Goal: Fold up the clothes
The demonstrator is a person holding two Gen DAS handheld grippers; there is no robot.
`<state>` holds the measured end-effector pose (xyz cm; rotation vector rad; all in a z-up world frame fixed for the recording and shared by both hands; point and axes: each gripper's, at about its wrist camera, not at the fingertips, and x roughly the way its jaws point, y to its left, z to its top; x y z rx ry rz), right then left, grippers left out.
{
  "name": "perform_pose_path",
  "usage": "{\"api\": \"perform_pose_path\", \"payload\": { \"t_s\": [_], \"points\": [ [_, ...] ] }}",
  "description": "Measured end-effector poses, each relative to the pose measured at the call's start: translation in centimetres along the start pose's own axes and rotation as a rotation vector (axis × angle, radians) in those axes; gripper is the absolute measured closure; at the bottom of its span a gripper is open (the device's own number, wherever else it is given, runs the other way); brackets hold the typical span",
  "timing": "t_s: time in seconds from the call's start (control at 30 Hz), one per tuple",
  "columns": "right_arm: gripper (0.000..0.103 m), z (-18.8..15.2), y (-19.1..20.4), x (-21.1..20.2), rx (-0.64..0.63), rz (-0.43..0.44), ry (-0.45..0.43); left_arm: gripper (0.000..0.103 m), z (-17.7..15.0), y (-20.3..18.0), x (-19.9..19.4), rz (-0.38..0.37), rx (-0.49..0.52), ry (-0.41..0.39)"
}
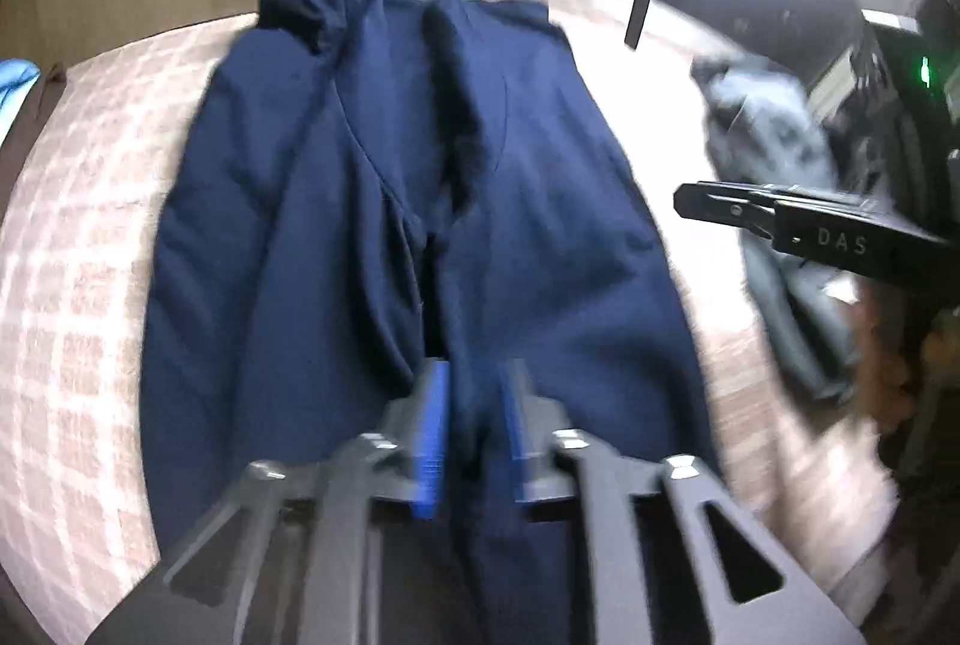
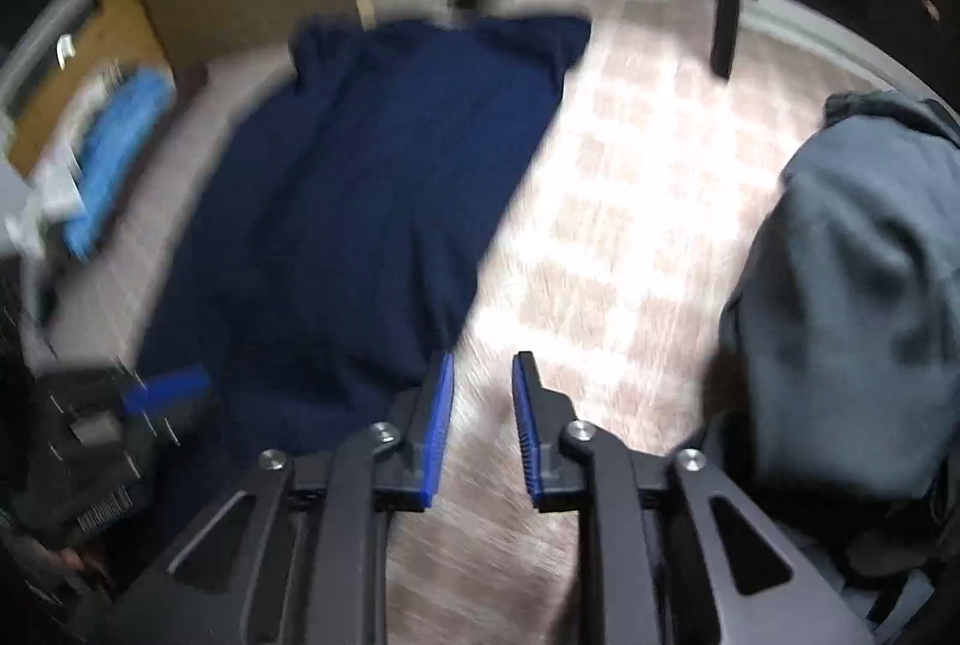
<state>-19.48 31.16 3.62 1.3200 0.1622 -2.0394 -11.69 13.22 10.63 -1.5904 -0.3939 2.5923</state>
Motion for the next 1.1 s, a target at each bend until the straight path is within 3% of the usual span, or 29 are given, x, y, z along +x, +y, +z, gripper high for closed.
{"api": "perform_pose_path", "payload": {
  "t_s": [0.07,0.2,0.33,0.53,0.67,0.77,0.97,1.1],
  "points": [
    [0.082,0.5,1.3,-0.6,-0.037,0.052,-0.047,0.071,-0.1,0.3,-2.3,-0.028,-0.014,-0.042],
    [0.082,0.6,3.4,2.1,-0.121,0.089,-0.012,0.067,-1.7,1.9,-7.0,-0.052,-0.035,-0.094],
    [0.081,0.6,4.6,3.4,-0.161,0.007,0.043,0.066,-4.2,4.0,-10.6,0.004,-0.039,-0.093],
    [0.081,-1.9,3.8,-7.3,-0.022,0.116,-0.07,0.061,-12.1,9.8,-15.9,0.068,-0.118,-0.065],
    [0.081,-8.3,4.1,-15.3,0.035,0.101,-0.114,0.061,-16.8,11.3,-16.7,0.022,-0.12,-0.011],
    [0.081,-15.3,5.3,-18.7,0.086,0.048,-0.088,0.061,-20.2,11.9,-17.0,-0.029,-0.11,0.03],
    [0.081,-30.1,10.0,-17.9,0.29,0.04,0.068,0.061,-27.0,13.0,-17.6,-0.132,-0.086,0.114],
    [0.078,-35.1,12.4,-16.6,0.314,-0.016,0.103,0.061,-30.2,11.5,-15.9,-0.15,0.041,0.188]
  ]
}}
